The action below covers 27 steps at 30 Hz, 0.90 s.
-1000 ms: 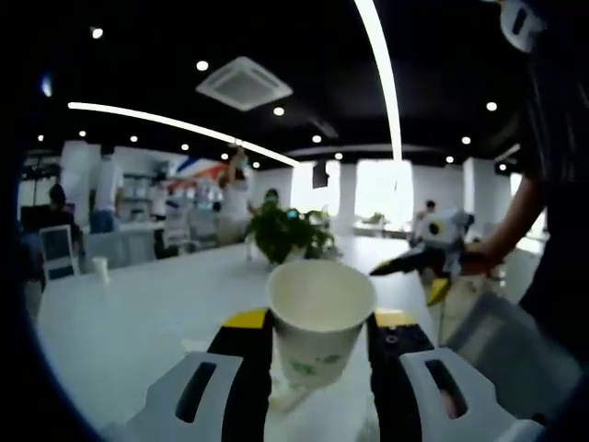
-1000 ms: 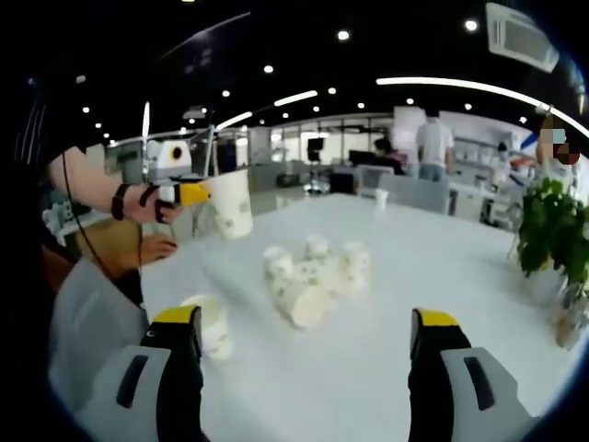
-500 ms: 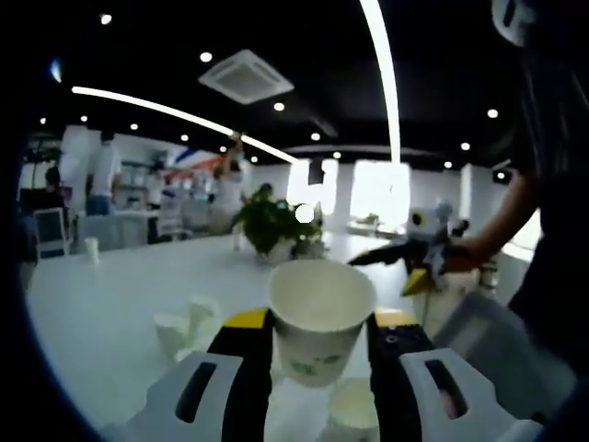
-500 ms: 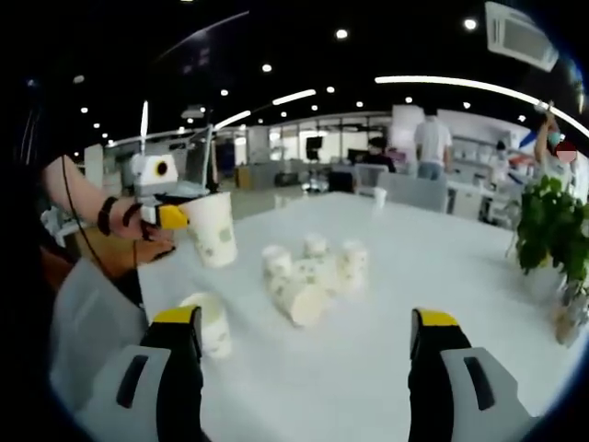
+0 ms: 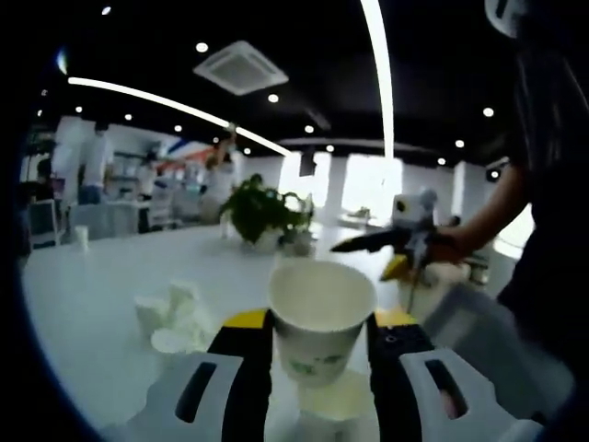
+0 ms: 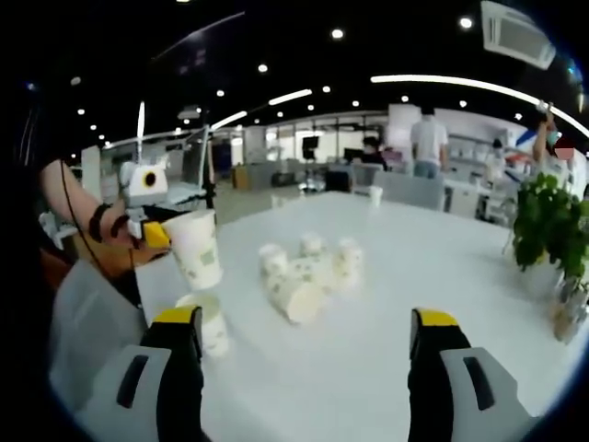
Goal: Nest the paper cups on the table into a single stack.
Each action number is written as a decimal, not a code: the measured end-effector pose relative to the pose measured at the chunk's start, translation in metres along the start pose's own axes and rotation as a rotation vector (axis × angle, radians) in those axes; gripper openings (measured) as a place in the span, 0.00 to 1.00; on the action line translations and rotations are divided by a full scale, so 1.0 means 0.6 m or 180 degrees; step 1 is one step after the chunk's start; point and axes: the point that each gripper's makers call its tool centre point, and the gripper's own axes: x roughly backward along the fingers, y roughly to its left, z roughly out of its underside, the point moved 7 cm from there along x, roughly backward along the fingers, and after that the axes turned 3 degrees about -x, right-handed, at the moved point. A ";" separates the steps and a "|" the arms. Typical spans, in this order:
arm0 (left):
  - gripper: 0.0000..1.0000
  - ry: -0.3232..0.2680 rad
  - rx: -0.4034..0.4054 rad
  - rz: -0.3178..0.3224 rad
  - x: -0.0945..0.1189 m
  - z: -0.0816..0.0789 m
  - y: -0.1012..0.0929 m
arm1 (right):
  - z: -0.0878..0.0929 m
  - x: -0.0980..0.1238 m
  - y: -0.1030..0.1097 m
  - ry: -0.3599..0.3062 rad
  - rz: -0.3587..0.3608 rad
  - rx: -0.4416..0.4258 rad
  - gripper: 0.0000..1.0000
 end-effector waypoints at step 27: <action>0.39 0.0293 -0.0045 0.0133 -0.011 0.069 -0.018 | 0.009 0.006 -0.005 0.0064 0.0008 -0.0037 0.91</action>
